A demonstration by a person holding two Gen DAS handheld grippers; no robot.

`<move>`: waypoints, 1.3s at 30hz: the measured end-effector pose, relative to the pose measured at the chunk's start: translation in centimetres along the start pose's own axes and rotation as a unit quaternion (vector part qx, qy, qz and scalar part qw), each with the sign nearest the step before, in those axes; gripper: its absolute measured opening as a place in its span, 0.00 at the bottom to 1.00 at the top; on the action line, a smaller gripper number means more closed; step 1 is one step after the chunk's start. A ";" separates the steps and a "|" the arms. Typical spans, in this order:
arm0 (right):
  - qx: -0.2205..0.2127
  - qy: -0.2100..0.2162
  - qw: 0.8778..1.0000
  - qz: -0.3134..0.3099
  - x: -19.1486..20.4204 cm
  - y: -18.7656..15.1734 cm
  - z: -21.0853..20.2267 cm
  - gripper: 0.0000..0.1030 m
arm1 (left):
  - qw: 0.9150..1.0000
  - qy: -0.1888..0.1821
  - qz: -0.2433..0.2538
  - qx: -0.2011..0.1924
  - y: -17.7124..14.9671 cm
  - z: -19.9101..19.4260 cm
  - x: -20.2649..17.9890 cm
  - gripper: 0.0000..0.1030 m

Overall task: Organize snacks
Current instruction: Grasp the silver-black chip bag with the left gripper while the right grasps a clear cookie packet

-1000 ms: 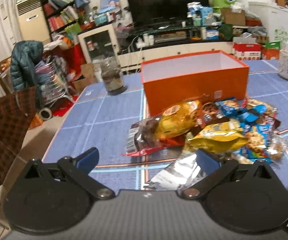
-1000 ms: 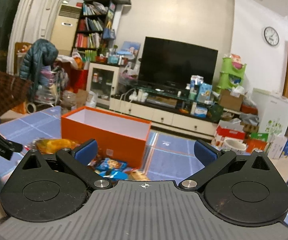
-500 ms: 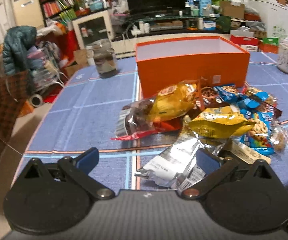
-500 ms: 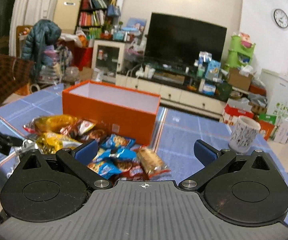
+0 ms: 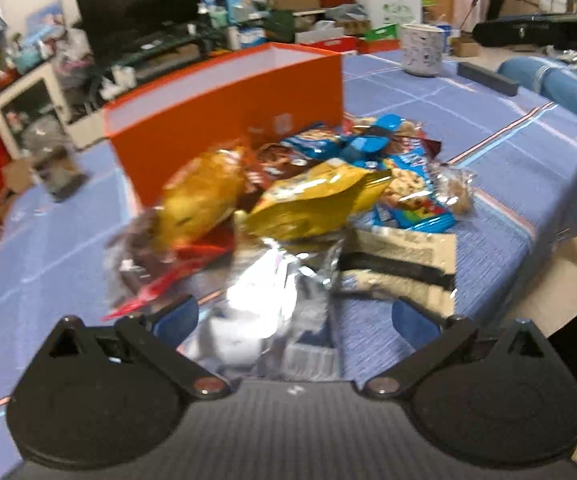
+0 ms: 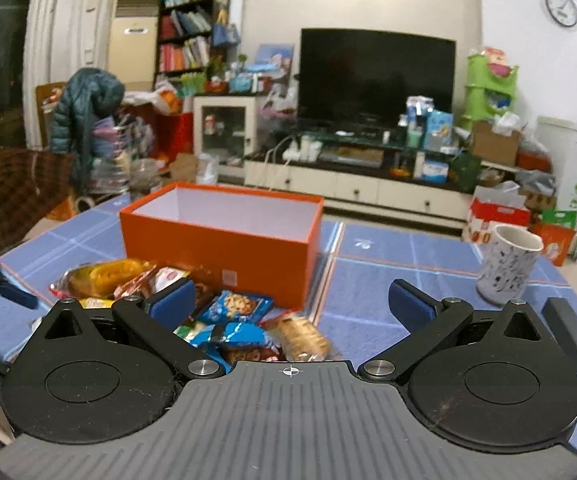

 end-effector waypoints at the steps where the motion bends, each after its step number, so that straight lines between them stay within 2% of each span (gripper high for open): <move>1: 0.002 0.001 1.000 -0.004 0.2 -0.2 0.3 0.93 | 1.000 -0.003 -0.013 0.002 0.2 0.5 0.2 1.00; 6: 0.030 -0.018 0.999 -0.035 0.5 -1.4 1.9 0.93 | 0.995 0.037 -0.079 0.036 0.3 3.1 1.7 0.99; 9: 0.047 -0.045 0.997 -0.046 -0.6 -2.5 3.1 0.86 | 0.987 0.092 -0.116 0.070 -0.6 3.6 2.6 1.00; 11: 0.067 -0.051 0.996 -0.032 -1.3 -3.2 4.0 0.76 | 0.981 0.112 -0.142 0.073 -0.9 3.2 3.4 0.99; 12: 0.072 -0.044 0.996 -0.021 -1.6 -3.2 4.3 0.73 | 0.979 0.118 -0.151 0.071 -0.9 3.3 3.5 0.99; 15: 0.074 -0.034 0.997 -0.012 -1.8 -3.7 5.4 0.73 | 0.967 0.140 -0.201 0.068 -1.3 2.6 4.4 0.99; 17: 0.084 -0.022 0.996 -0.017 -1.6 -4.0 6.7 0.73 | 0.963 0.130 -0.226 0.064 -1.5 2.5 4.7 0.99; 19: 0.082 0.006 0.996 -0.040 -1.2 -3.9 8.2 0.69 | 0.965 0.114 -0.228 0.054 -1.2 2.4 4.4 0.99; 22: 0.088 0.012 0.992 -0.091 -1.2 -3.7 11.0 0.65 | 0.972 0.099 -0.211 0.041 -0.8 2.4 3.6 0.99; 27: 0.150 0.090 0.983 -0.059 -2.5 -4.7 15.1 0.51 | 0.976 0.091 -0.195 0.030 -1.0 2.5 3.1 0.99; 32: 0.191 0.108 0.975 -0.043 -2.8 -5.7 18.0 0.49 | 0.977 0.080 -0.194 0.030 -0.7 2.6 3.3 0.99; 34: 0.200 0.112 0.973 -0.034 -2.6 -6.0 19.0 0.50 | 0.980 0.079 -0.183 0.027 -0.5 2.7 3.7 0.98; 36: 0.204 0.107 0.972 -0.039 -2.3 -6.0 19.6 0.55 | 0.982 0.083 -0.169 0.022 -0.4 2.6 3.8 0.96; 37: 0.208 0.103 0.972 -0.036 -2.3 -6.0 19.7 0.67 | 0.983 0.088 -0.161 0.020 -0.5 2.5 3.9 0.96; 38: 0.217 0.093 0.971 -0.025 -2.5 -6.2 19.9 0.88 | 0.984 0.093 -0.153 0.019 -0.5 2.4 4.0 0.96; 39: 0.227 0.082 0.970 -0.021 -2.6 -6.5 20.0 0.93 | 0.984 0.096 -0.147 0.018 -0.5 2.4 4.0 0.96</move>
Point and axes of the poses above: each gripper's, at about its wrist camera, not at the fingertips, and z roughly the way its jaws point, x to its left, y to its top, the point moved 4 cm from there along z, roughly the way its jaws point
